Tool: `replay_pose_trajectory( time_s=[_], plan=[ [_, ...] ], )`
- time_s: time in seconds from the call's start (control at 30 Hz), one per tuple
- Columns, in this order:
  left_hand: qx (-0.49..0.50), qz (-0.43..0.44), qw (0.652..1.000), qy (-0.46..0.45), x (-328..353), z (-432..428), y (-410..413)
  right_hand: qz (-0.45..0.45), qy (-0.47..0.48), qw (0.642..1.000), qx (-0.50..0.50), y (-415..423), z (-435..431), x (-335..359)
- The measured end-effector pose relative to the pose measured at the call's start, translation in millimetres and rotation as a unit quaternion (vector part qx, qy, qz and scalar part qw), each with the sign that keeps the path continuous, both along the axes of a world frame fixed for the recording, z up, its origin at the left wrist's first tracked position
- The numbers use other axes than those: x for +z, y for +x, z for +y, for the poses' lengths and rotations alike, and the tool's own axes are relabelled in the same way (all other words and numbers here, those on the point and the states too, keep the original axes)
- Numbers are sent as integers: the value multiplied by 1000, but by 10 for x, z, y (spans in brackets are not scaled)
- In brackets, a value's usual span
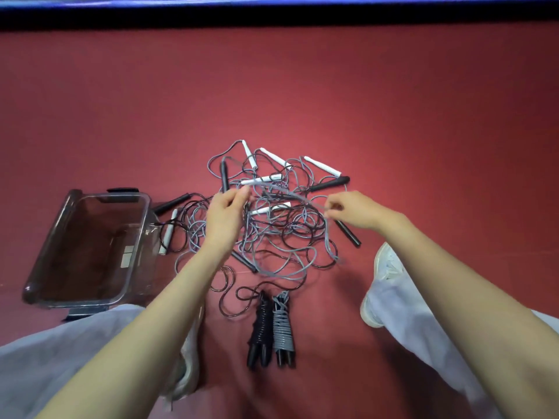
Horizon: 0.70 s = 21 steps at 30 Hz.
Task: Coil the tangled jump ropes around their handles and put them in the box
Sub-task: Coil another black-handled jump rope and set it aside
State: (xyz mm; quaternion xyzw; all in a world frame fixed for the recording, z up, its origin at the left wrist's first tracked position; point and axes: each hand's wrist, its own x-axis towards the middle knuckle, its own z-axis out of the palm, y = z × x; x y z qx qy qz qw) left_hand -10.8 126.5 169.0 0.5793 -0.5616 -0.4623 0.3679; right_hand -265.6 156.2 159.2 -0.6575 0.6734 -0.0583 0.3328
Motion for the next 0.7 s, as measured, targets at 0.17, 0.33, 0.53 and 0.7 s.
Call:
replay_pose_trajectory(
  time_s=[0.17, 0.33, 0.53, 0.7],
  plan=[
    [-58, -192, 972, 125, -613, -165, 87, -97, -18, 971, -216, -288, 211, -662],
    [-144, -195, 966, 89, -940, -133, -397, 6, 82, 960, -267, -453, 103, -1293],
    [-124, -56, 982, 129, -1305, -160, -790, 109, 100, 948, -282, -431, -103, -1974],
    [-104, 31, 973, 203, -1325, -238, -745, 121, 79, 943, -301, -389, -147, -2122]
  ],
)
